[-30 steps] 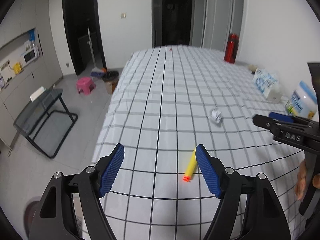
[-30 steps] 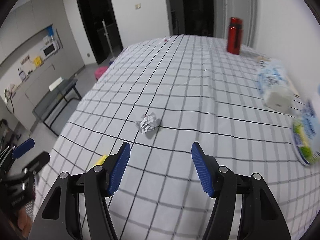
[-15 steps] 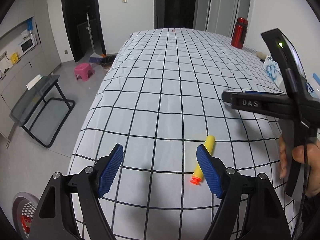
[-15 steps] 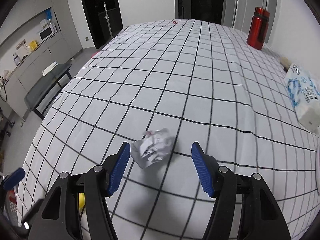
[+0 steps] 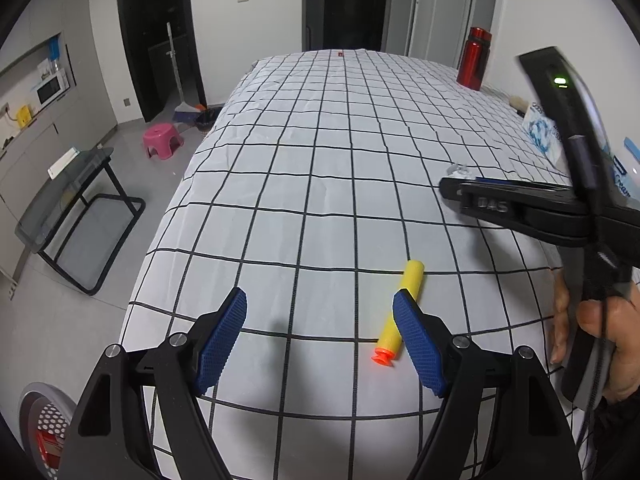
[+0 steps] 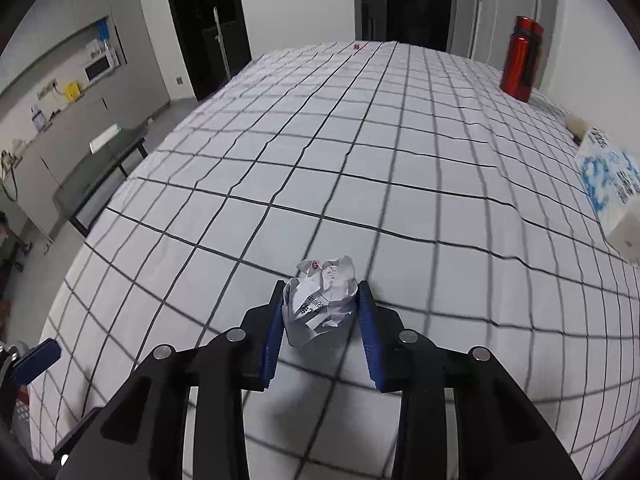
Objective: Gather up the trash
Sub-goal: 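Grasp the yellow foam dart with the left tool while the right tool holds the paper, then carry the foam dart and paper ball over the grey basket and release both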
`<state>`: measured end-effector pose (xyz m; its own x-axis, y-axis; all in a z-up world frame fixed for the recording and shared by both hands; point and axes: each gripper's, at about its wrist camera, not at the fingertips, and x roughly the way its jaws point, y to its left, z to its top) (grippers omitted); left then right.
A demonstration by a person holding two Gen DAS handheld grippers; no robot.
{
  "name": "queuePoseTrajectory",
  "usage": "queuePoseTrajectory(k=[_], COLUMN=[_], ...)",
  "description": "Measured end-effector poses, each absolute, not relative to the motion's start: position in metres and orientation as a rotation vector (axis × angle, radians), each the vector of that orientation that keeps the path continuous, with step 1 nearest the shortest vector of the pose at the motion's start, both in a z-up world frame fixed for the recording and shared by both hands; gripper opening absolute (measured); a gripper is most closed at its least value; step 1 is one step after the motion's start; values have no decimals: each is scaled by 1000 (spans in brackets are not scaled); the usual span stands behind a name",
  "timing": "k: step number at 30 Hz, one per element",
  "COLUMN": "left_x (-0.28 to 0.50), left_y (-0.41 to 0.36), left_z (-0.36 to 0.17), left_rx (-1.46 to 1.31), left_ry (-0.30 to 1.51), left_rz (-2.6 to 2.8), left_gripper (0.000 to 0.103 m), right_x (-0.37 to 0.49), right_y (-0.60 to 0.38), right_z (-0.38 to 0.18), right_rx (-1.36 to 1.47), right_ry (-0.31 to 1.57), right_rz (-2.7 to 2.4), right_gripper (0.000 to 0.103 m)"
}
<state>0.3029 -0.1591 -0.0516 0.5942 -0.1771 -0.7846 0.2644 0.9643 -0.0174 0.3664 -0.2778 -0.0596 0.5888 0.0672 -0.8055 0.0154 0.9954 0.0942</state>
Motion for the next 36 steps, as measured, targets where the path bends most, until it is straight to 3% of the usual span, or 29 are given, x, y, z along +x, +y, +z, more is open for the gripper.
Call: queuePoseTrajectory(k=[16, 17, 20, 21, 22, 29, 36], left_x=[312, 311, 301, 296, 291, 243, 175], left_y=[-199, -200, -208, -212, -214, -211, -168], left_z=[-73, -72, -70, -68, -68, -53, -6], left_rx=[155, 161, 179, 194, 213, 226, 190], left_ry=[958, 948, 934, 930, 928, 865, 771], left_rz=[-300, -299, -344, -365, -375, -399, -389], left_gripper=[73, 70, 42, 19, 12, 12, 12], right_x=[266, 261, 249, 244, 238, 191, 139], right_y=[-325, -325, -324, -325, -324, -316, -285], right_z=[-47, -45, -39, -36, -33, -22, 0], right_rx=[228, 235, 233, 227, 216, 231, 217], right_ry=[915, 911, 890, 880, 869, 843, 817], right_rz=[113, 119, 116, 111, 103, 90, 93], right_gripper=[34, 34, 34, 34, 34, 34, 34])
